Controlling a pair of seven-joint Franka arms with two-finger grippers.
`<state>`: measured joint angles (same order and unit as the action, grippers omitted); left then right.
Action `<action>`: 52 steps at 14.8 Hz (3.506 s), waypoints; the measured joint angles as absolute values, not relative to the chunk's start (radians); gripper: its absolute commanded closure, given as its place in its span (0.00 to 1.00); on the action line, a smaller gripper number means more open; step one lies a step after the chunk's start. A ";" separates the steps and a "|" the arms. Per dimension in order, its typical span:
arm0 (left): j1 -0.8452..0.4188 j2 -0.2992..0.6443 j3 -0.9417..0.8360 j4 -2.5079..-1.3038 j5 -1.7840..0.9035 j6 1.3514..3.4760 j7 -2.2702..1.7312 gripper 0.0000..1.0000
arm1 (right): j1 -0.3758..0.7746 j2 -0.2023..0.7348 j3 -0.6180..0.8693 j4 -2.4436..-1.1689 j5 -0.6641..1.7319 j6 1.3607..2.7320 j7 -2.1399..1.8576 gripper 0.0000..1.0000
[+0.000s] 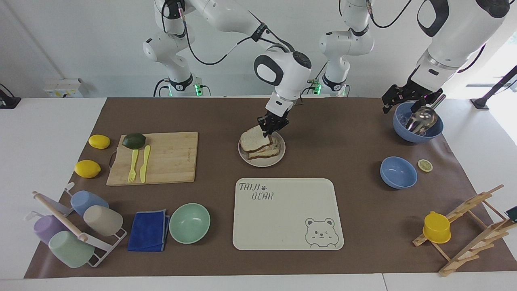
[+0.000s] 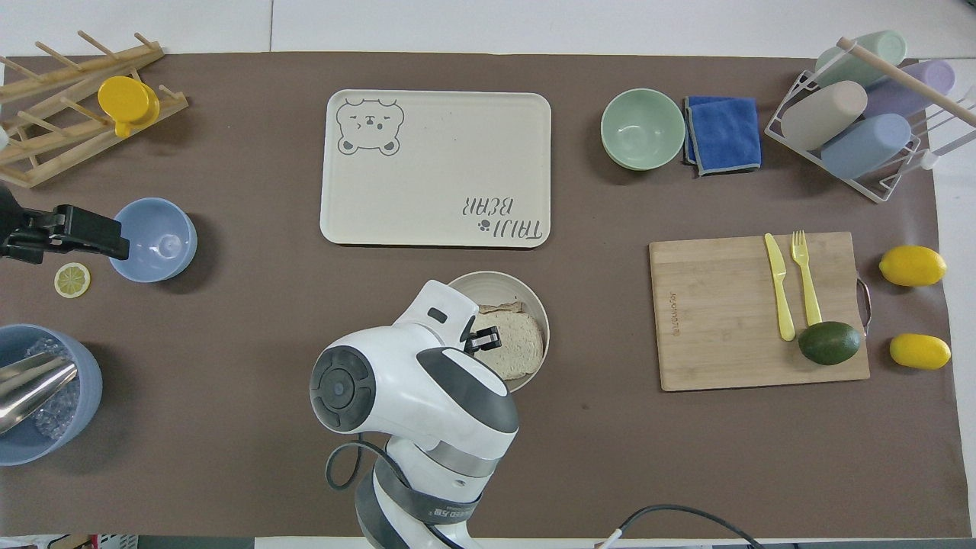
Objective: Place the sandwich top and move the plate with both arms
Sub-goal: 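Lower the bread onto the egg toast and open the right gripper, then withdraw the right gripper while the left gripper reaches the plate rim, then grasp the white plate rim with the left gripper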
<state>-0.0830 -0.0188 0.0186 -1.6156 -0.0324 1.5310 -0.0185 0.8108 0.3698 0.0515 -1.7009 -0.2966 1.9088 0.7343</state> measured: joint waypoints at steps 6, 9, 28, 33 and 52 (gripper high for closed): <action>-0.083 -0.019 0.019 -1.616 -0.032 1.531 -0.018 0.00 | 0.805 0.370 0.051 -1.700 -0.297 1.972 0.738 0.37; -0.083 -0.019 0.019 -1.616 -0.032 1.531 -0.018 0.00 | 0.803 0.370 0.048 -1.699 -0.297 1.988 0.741 0.00; -0.422 -0.167 -0.008 -2.347 -0.267 2.176 -0.203 0.00 | 0.193 -0.021 0.004 -1.629 -0.056 1.501 0.136 0.00; -0.509 -0.039 -0.007 -2.364 -0.411 2.318 -0.217 0.02 | 0.124 -0.024 -0.010 -1.657 -0.055 1.499 0.069 0.00; -0.613 0.071 -0.005 -2.368 -0.536 2.487 -0.222 0.91 | 0.000 -0.035 0.044 -1.654 -0.055 1.492 0.023 0.00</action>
